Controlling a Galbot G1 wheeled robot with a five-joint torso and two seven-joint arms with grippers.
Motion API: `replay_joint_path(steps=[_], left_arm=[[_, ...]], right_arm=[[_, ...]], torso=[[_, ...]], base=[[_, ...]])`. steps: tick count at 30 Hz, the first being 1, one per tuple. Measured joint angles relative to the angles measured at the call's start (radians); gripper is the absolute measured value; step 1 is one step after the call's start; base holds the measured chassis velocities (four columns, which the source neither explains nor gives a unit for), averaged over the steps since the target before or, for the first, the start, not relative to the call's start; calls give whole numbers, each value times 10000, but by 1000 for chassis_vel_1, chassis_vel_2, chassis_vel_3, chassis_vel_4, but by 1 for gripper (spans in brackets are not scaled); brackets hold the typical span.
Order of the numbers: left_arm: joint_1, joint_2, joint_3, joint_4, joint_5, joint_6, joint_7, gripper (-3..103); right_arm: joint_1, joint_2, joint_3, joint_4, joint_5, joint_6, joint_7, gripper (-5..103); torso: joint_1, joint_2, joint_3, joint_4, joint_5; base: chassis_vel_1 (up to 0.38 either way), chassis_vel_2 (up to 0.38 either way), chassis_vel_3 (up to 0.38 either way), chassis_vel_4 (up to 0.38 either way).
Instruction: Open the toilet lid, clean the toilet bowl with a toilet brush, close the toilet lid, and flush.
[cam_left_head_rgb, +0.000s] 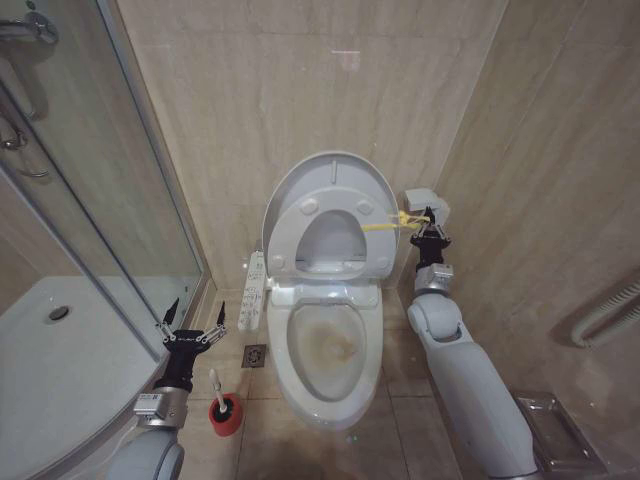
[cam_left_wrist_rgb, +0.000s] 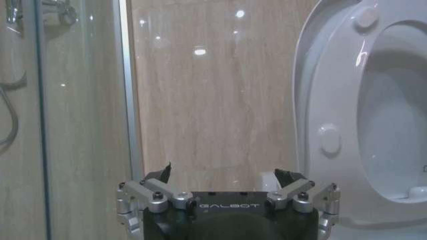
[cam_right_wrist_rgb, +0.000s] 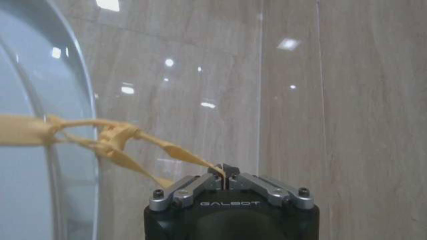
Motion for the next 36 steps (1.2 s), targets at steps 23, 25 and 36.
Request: replay_joint_path(steps=[23,25,36], left_arm=[[4,-1,1,0,0,0,0,100],[4,0,1,0,0,0,0,100],[4,0,0,-1,0,0,-1,100]], right_arm=[[3046,447,-1386,-3144,-393,-502,444,2],[3260,454,-1476,-3275,-397,-513,475,2],[3782,229,-1759,-3521,-390,-610,659,2]], torso=[[-7,2,-2,-1,1],[-7,1,-2,-1,2],[-7,2,-2,5,2]], base=[[0,0,0,0],[0,0,0,0],[0,0,0,0]])
